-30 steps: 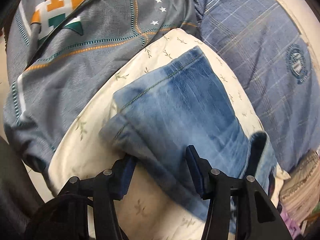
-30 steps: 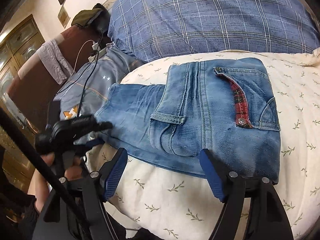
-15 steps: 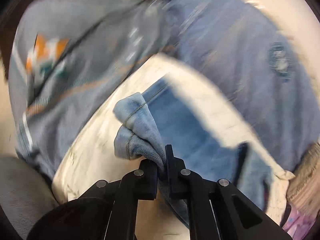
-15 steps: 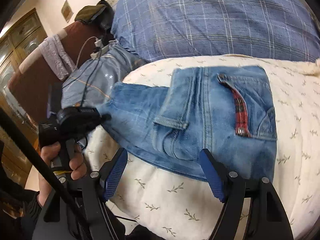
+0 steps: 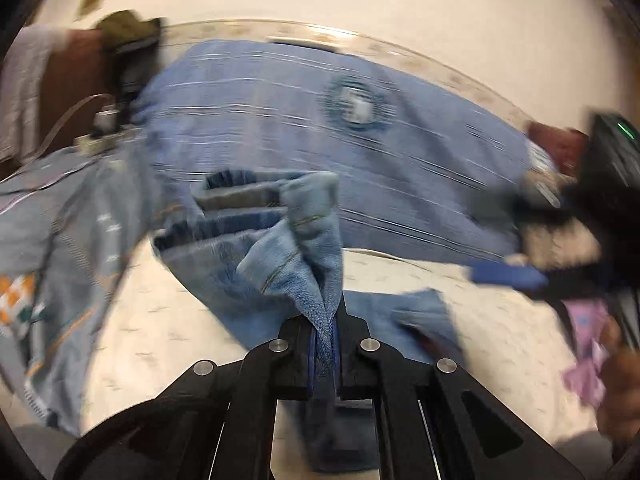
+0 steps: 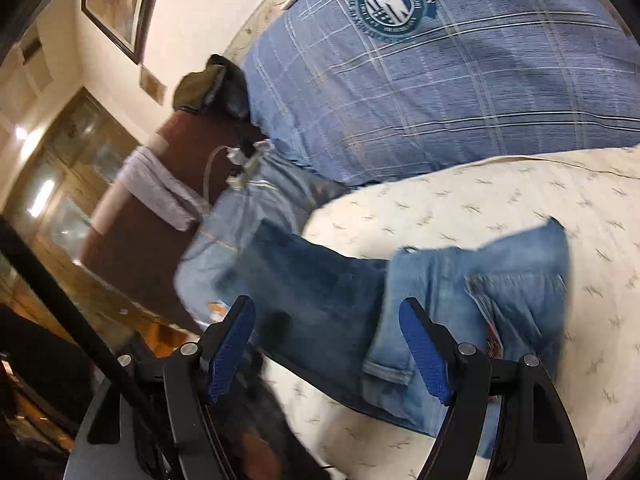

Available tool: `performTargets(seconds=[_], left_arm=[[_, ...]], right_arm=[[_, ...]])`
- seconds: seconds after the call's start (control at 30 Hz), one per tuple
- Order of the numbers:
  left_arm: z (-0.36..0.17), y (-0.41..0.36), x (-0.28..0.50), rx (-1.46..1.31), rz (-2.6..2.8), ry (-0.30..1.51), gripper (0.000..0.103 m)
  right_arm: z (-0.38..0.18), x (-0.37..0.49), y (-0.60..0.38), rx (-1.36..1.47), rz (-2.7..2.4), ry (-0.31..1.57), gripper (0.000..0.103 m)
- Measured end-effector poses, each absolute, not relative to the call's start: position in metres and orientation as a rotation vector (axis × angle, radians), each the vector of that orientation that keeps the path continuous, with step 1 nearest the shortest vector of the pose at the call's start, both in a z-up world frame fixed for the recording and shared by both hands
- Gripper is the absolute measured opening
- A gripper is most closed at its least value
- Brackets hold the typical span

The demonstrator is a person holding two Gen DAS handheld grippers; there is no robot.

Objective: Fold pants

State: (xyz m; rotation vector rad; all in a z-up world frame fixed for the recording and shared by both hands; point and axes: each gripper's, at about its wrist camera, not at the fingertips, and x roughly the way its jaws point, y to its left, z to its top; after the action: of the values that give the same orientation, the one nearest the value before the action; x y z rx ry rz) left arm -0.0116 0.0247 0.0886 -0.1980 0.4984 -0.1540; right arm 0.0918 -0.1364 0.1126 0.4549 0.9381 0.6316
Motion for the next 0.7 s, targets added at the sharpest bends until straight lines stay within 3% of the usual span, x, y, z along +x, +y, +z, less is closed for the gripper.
performTargets(seconds=[0.17, 0.5, 0.7], left_arm=[[0.081, -0.032, -0.018, 0.001, -0.3, 0.525, 0.004], [0.037, -0.077, -0.022, 0.23, -0.342, 0.622, 0.005], [0.037, -0.077, -0.019, 0.23, -0.35, 0.641, 0.005]], right_arm=[[0.112, 0.098, -0.155, 0.459, 0.646, 0.932, 0.081], [0.029, 0.101, -0.207, 0.559, 0.477, 1.005, 0.082], [0.072, 0.101, -0.205, 0.416, 0.424, 0.871, 0.082]])
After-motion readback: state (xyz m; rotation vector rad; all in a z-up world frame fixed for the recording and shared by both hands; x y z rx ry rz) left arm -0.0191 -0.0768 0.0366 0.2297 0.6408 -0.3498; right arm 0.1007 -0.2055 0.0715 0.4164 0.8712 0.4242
